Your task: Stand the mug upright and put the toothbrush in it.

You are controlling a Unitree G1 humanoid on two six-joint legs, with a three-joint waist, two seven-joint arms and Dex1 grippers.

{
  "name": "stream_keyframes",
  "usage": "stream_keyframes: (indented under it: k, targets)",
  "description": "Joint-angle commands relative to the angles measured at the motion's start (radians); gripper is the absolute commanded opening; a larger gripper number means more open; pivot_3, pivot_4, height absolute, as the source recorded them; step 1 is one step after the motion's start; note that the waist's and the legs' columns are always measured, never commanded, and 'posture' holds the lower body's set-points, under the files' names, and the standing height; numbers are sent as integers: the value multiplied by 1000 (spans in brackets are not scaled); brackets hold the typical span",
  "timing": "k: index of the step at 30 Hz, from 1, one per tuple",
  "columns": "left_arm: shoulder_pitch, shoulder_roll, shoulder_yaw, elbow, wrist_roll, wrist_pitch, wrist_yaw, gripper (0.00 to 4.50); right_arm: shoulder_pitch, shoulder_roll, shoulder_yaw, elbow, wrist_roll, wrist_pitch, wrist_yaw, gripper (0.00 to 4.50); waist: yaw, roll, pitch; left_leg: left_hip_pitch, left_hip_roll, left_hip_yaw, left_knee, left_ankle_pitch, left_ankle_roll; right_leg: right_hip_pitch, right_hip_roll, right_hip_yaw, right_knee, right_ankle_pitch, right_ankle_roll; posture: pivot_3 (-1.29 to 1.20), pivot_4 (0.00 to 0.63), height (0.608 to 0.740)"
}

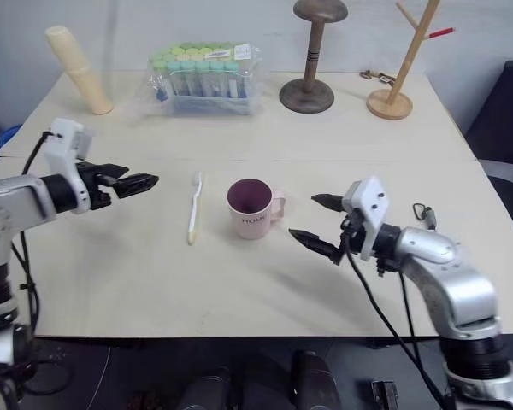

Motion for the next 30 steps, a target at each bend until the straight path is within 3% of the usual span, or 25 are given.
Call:
stream_keyframes:
  k: [1,5,14,17,28,30]
  targets:
    - [-117,-83,-46,99,42,64,70,4500,-100,-48,-89,-59,174,103,-31,4453,6,-3,1,-1,0,1,1,0,0,0,0,-1,0,0,0,0,150,740]
    - [-176,-133,-136,231,132,48,104,4500,-157,-67,-92,-73,225,138,-59,4453,6,-4,0,0,1,8,1,0,0,0,1,-1,0,0,0,0,150,740]
    - [-235,-249,-205,463,225,-49,77,4500,-238,-107,-115,-115,336,187,-137,4453,17,-5,0,0,1,10,3,0,0,0,0,-1,1,0,0,0,150,740]
    - [-233,-273,-213,482,235,-56,56,3907,-239,-110,-116,-132,352,190,-171,4500,17,-5,0,0,0,10,3,0,0,0,-1,-1,1,0,1,0,150,740]
    - [-258,-285,-193,519,273,-60,43,470,-202,-139,-114,-149,319,162,-204,4500,15,-5,0,-1,0,10,3,0,0,0,0,-1,1,0,1,0,150,740]
    - [-253,-278,-187,512,278,-58,41,181,-184,-158,-111,-147,288,155,-195,4500,15,-5,0,-1,0,10,3,0,0,0,0,-1,1,0,1,0,150,740]
